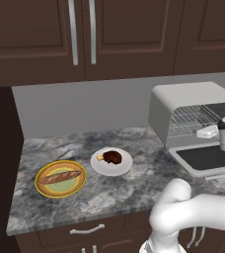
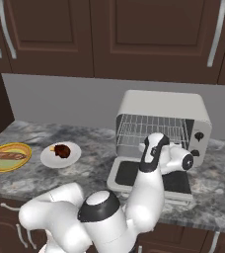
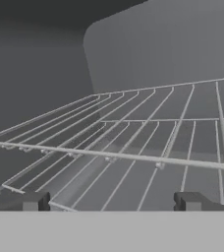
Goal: Open the toaster oven door. Place the baguette on the bottom rack in the toaster oven and place the steak on the top rack.
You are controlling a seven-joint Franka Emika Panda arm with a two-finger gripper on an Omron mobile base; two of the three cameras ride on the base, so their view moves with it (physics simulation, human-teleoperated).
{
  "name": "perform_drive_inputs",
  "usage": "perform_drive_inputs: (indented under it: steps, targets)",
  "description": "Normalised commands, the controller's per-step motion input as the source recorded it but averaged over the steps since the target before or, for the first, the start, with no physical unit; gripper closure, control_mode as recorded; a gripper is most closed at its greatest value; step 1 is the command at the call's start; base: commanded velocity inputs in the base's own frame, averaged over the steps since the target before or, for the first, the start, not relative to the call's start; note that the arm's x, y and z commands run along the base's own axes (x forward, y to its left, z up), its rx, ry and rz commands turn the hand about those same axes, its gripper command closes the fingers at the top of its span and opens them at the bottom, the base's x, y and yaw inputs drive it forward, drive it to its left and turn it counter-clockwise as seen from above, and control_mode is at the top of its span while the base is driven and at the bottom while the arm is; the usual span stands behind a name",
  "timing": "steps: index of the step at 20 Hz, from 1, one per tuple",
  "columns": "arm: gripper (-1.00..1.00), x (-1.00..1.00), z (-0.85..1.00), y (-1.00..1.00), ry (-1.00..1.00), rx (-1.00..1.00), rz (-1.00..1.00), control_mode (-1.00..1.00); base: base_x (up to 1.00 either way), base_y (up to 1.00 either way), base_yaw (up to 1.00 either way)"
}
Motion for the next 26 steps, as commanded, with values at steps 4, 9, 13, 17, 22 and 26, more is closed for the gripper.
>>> perform_drive_inputs:
  steps: [4, 9, 13, 17, 22, 26]
  targets:
    - [-1.0, 0.17, -0.21, 0.0, 0.04, 0.0, 0.0, -1.0, 0.0, 0.0, 0.0]
    - [-1.0, 0.03, -0.24, -0.03, 0.08, 0.0, 0.0, -1.0, 0.0, 0.0, 0.0]
    - [-1.0, 0.21, -0.02, 0.0, 0.0, 0.0, 0.0, -1.0, 0.0, 0.0, 0.0]
    - [-1.0, 0.18, -0.04, 0.0, 0.0, 0.04, 0.0, -1.0, 0.0, 0.0, 0.0]
    - [-1.0, 0.14, -0.21, 0.0, 0.03, 0.04, 0.0, -1.0, 0.0, 0.0, 0.0]
    - [-1.0, -0.03, -0.34, 0.0, 0.12, 0.01, 0.0, -1.0, 0.0, 0.0, 0.0]
